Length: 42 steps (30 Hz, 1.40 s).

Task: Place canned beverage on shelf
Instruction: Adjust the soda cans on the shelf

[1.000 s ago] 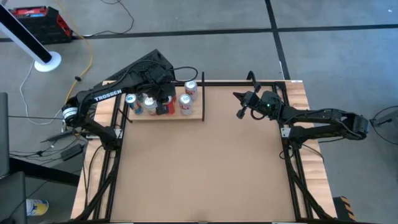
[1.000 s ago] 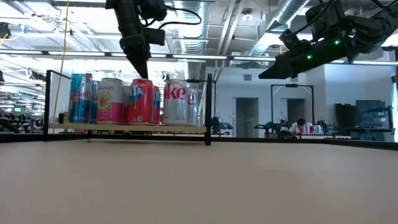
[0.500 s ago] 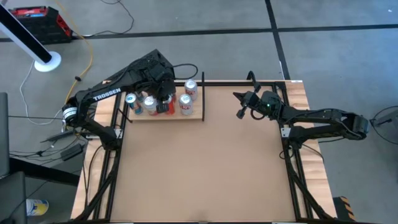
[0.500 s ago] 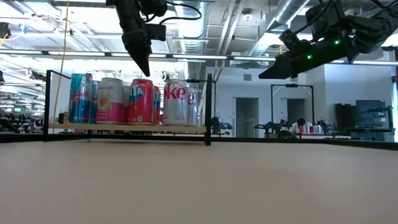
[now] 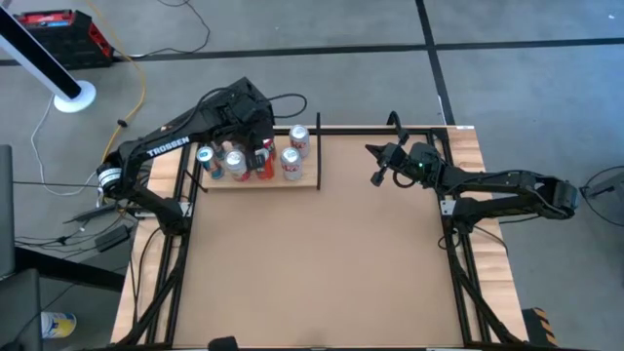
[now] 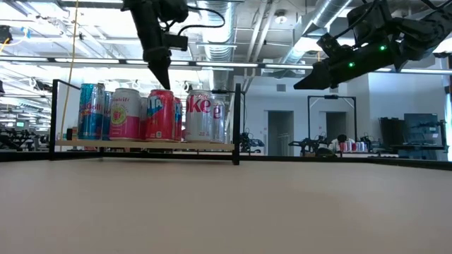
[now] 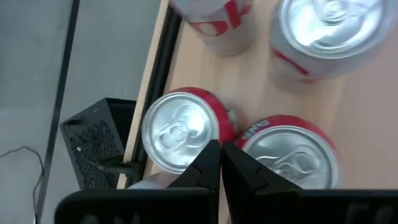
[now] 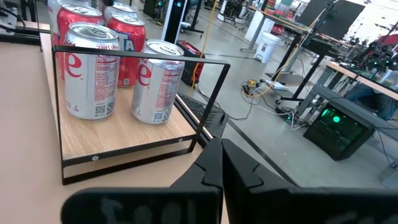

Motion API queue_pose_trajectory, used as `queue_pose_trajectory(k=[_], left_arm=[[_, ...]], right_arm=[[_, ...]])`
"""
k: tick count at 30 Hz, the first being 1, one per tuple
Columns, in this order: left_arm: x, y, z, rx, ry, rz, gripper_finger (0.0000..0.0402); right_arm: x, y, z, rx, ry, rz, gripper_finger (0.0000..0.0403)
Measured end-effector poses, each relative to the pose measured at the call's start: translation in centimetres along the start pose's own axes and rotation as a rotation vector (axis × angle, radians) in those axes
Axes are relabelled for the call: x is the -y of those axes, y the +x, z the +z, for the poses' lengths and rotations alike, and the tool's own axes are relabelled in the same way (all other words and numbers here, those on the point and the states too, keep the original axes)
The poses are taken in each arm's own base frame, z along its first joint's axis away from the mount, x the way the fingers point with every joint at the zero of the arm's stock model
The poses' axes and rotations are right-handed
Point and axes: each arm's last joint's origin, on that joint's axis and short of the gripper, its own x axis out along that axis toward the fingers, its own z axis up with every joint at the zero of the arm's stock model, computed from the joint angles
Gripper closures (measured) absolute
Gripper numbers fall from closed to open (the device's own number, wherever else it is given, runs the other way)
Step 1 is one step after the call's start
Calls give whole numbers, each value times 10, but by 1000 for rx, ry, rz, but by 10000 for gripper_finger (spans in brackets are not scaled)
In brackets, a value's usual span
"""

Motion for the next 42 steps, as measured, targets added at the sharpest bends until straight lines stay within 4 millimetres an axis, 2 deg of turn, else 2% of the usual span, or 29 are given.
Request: queue_pose_trajectory(k=[12, 42], left_arm=[[-17, 9, -11, 1, -68, -26, 402], [-18, 9, -8, 44, -97, -42, 402]], right_arm=[[0, 0, 0, 0, 0, 0, 382], [0, 0, 0, 0, 0, 0, 382]])
